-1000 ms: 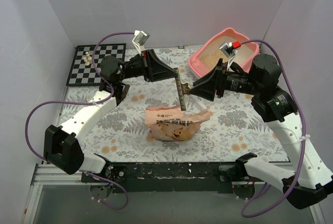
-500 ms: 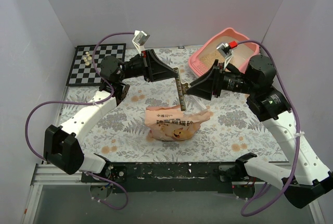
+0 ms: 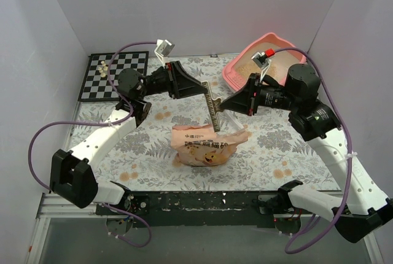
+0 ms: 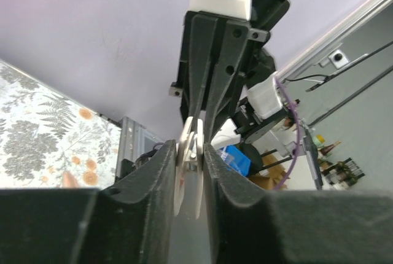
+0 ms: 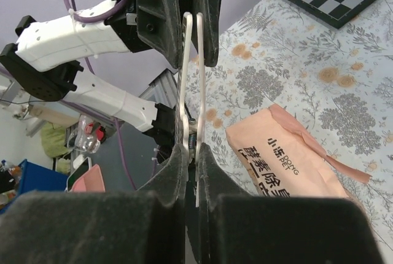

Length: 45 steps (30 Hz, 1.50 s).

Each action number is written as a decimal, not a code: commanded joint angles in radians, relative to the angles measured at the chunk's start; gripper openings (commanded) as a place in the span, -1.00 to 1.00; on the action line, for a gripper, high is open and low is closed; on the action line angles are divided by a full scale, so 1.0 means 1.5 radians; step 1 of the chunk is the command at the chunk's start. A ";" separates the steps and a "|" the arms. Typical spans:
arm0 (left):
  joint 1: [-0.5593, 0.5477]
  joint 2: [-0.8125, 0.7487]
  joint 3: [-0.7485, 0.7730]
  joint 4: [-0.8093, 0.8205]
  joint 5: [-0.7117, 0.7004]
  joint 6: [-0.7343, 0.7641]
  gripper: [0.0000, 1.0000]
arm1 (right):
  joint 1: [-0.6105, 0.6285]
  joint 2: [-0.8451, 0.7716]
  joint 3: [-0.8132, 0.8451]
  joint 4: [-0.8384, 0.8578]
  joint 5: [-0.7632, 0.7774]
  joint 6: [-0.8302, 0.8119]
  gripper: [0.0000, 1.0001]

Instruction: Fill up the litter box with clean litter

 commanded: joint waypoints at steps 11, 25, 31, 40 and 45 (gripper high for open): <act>-0.003 -0.193 -0.050 -0.494 -0.001 0.560 -0.06 | -0.003 -0.014 0.182 -0.360 0.154 -0.265 -0.97; -0.078 -0.199 -0.151 -0.664 -0.152 0.841 -0.01 | -0.003 -0.064 0.105 -0.374 0.162 -0.325 -0.97; -0.119 -0.183 -0.187 -0.663 -0.218 0.879 0.01 | -0.004 -0.062 0.065 -0.350 0.137 -0.335 -0.97; -0.157 -0.153 -0.233 -0.630 -0.344 0.934 0.02 | -0.004 -0.051 0.053 -0.336 0.117 -0.344 -0.97; -0.171 -0.145 -0.257 -0.604 -0.377 0.949 0.01 | -0.003 -0.047 0.048 -0.335 0.102 -0.348 -0.97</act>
